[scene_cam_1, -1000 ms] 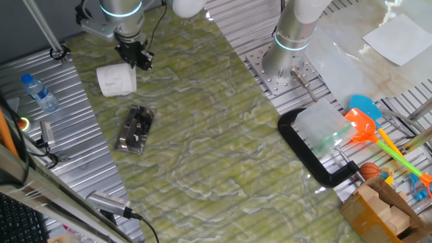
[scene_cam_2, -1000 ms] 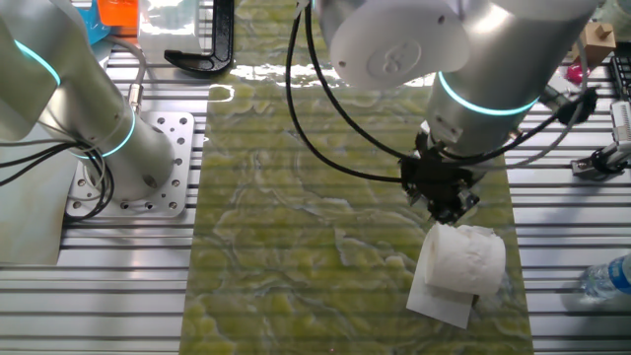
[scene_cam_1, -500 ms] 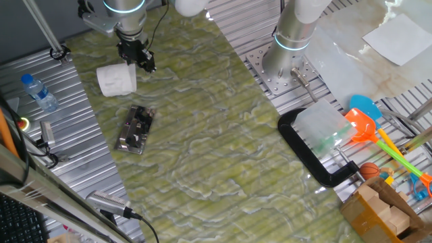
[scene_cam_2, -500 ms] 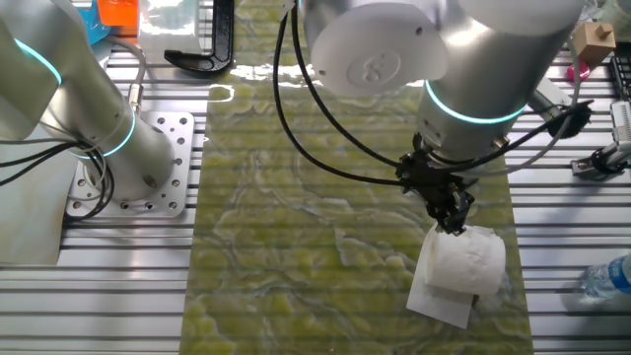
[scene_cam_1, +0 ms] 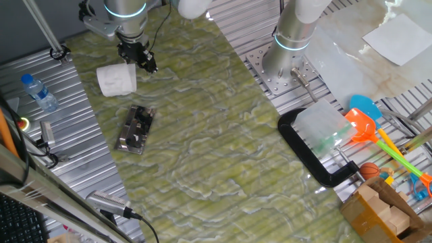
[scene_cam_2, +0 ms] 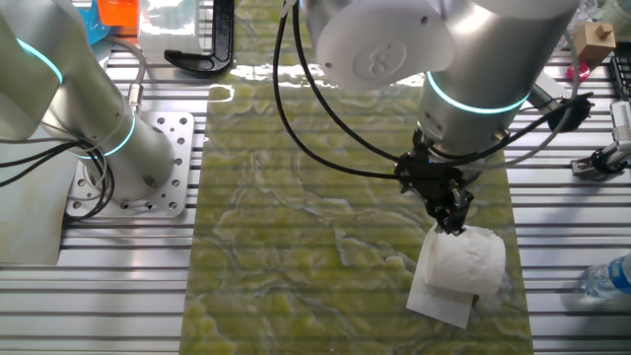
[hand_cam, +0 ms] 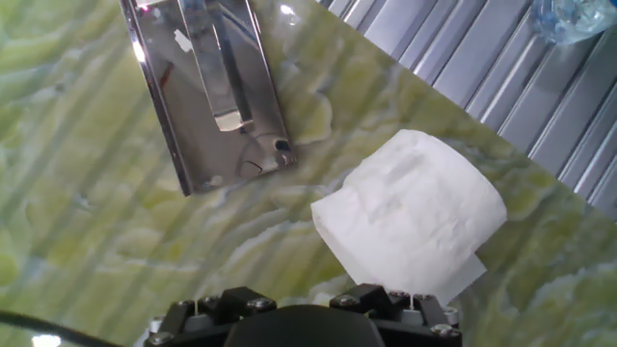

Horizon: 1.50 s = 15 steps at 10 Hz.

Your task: Put the toilet paper on its holder

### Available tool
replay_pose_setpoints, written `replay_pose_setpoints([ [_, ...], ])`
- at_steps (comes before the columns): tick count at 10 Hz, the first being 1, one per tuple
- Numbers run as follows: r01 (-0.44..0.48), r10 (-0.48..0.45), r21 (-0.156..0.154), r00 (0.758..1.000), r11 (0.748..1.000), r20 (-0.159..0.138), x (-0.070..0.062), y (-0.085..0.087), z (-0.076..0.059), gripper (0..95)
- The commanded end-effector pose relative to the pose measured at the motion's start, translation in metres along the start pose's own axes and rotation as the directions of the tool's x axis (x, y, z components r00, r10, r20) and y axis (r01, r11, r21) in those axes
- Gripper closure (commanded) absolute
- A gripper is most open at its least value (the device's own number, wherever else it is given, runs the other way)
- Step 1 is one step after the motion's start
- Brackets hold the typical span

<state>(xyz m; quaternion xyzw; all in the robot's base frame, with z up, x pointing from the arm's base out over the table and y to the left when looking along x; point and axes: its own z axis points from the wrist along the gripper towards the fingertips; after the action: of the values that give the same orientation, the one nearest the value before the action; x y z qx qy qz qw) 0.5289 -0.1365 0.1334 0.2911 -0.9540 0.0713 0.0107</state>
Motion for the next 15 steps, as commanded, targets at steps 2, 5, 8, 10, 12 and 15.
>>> replay_pose_setpoints([
  [2, -0.090, 0.090, 0.031, 0.996, 0.995, -0.016, 0.0001, -0.0007, 0.0005, 19.0],
  [5, -0.326, 0.326, 0.005, 0.945, 0.945, 0.007, -0.0021, -0.0018, -0.0006, 38.0],
  [8, -0.452, 0.452, -0.021, 0.892, 0.892, 0.006, -0.0085, -0.0049, -0.0041, 38.0],
  [10, -0.540, 0.542, -0.057, 0.841, 0.840, 0.010, -0.0094, -0.0053, -0.0046, 38.0],
  [12, -0.622, 0.623, -0.092, 0.782, 0.777, -0.030, -0.0094, -0.0053, -0.0046, 38.0],
  [15, -0.592, 0.597, -0.194, 0.801, 0.782, -0.039, -0.0094, -0.0053, -0.0046, 19.0],
])
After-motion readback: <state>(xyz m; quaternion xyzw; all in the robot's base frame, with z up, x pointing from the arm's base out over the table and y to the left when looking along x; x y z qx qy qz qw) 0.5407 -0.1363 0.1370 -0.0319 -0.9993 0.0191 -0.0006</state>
